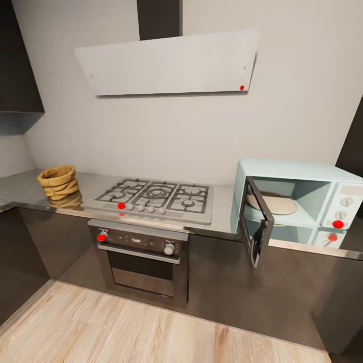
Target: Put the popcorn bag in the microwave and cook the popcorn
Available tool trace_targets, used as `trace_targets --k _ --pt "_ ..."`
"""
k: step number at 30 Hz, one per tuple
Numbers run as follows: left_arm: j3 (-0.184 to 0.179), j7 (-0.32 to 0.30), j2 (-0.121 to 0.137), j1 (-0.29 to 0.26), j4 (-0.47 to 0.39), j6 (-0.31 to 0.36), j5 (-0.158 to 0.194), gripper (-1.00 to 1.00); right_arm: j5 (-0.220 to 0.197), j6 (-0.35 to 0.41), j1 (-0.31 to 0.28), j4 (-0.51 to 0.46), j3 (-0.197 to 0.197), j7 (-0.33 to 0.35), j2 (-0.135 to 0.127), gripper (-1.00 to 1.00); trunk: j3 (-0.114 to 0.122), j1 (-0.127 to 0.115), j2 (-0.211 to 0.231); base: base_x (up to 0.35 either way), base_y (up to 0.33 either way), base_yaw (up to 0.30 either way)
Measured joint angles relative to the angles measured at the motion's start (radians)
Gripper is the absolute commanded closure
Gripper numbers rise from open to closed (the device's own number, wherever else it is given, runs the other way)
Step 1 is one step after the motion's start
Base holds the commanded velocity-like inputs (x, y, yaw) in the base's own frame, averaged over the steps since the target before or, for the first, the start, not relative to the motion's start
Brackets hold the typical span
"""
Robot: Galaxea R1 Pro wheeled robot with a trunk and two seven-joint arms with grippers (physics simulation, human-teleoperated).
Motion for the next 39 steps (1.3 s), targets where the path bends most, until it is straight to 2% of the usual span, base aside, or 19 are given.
trace_targets --k 12,15,20,22,34,39 --pt "0.000 0.001 -0.001 0.000 0.000 0.000 0.000 -1.00 0.008 0.004 0.001 0.000 0.001 0.002 0.002 -1.00 0.000 0.000 0.000 0.000 0.000 0.283" --pt "0.000 0.001 -0.001 0.000 0.000 0.000 0.000 -1.00 0.055 0.006 0.001 0.001 0.002 0.002 0.005 -1.00 0.000 0.000 0.000 0.000 0.000 0.284" --pt "0.000 0.001 -0.001 0.000 0.000 0.000 0.000 -1.00 0.144 0.003 0.034 0.001 0.001 0.002 0.043 -1.00 0.000 0.000 0.000 0.000 0.000 0.284" --pt "0.000 0.001 -0.001 0.000 0.000 0.000 0.000 -1.00 0.163 0.001 0.038 0.001 0.001 0.001 0.051 -1.00 0.000 0.000 0.000 0.000 0.000 0.284" --pt "0.000 0.001 -0.001 0.000 0.000 -0.003 0.000 -1.00 0.165 -0.001 0.040 0.000 0.000 0.000 0.054 -1.00 0.000 0.000 0.000 0.000 0.000 0.284" --pt "0.000 0.003 -0.001 0.000 0.006 -0.061 0.002 -1.00 0.163 -0.001 0.040 0.001 -0.001 -0.001 0.056 -1.00 0.000 0.000 0.000 0.000 0.000 0.284"
